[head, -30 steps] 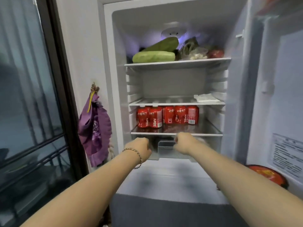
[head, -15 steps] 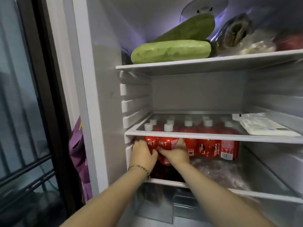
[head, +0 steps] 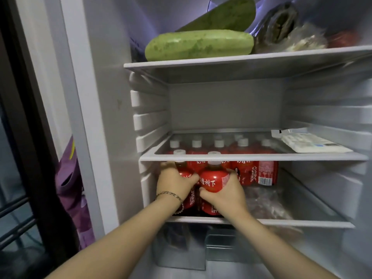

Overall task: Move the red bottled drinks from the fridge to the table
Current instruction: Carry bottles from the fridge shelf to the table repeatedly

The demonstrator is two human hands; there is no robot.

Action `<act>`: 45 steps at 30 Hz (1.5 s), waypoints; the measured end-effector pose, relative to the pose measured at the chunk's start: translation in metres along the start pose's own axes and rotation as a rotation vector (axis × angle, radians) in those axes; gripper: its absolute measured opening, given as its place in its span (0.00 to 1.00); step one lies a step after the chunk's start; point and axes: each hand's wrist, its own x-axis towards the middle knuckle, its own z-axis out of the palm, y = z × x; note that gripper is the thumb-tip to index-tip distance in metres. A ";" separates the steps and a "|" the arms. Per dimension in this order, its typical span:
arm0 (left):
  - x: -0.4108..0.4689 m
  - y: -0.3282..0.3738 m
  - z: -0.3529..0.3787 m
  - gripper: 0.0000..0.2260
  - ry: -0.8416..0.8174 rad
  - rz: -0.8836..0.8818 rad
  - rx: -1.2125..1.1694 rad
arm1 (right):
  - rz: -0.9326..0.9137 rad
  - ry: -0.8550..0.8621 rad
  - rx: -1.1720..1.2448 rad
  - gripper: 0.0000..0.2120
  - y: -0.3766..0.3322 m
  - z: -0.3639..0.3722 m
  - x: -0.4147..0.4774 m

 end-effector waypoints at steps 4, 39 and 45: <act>-0.031 0.012 -0.018 0.19 -0.072 0.049 -0.046 | -0.028 0.084 0.136 0.37 0.005 -0.004 -0.017; -0.041 0.048 -0.057 0.34 -0.217 0.935 0.606 | -0.826 0.007 -0.600 0.39 0.009 -0.064 -0.034; -0.033 0.050 -0.054 0.34 -0.247 0.917 0.546 | -0.147 0.043 0.299 0.25 0.028 -0.082 -0.008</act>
